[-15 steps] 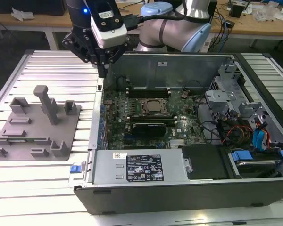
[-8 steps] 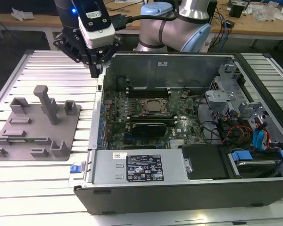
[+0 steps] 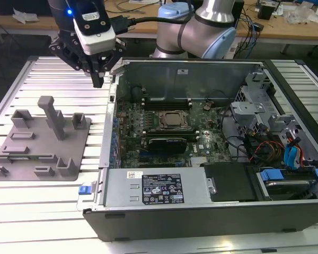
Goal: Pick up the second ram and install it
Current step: 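Reach for the second ram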
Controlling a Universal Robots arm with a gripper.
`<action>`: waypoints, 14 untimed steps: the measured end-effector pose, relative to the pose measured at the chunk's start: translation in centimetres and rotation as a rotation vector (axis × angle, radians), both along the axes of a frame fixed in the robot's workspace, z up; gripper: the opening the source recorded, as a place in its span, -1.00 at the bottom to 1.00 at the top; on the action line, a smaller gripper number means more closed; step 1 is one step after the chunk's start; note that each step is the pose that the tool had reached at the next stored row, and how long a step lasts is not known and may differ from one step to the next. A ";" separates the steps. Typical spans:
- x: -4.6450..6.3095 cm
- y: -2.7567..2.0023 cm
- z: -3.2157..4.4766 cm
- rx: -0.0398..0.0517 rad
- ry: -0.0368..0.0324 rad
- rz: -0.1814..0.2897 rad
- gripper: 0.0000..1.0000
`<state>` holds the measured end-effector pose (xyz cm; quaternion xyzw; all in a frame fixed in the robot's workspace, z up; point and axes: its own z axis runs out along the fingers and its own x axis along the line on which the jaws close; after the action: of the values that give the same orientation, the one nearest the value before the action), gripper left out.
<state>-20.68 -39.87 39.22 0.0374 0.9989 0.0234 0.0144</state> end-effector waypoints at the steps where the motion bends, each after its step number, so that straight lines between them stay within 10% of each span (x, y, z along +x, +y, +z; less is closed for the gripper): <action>1: -0.4 0.00 -0.01 0.0001 -0.0001 0.000 -0.84; 14: -5.4 0.00 -0.67 0.0000 -0.0003 0.000 -0.84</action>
<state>-26.11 -39.87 38.55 0.0374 0.9989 0.0234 0.0146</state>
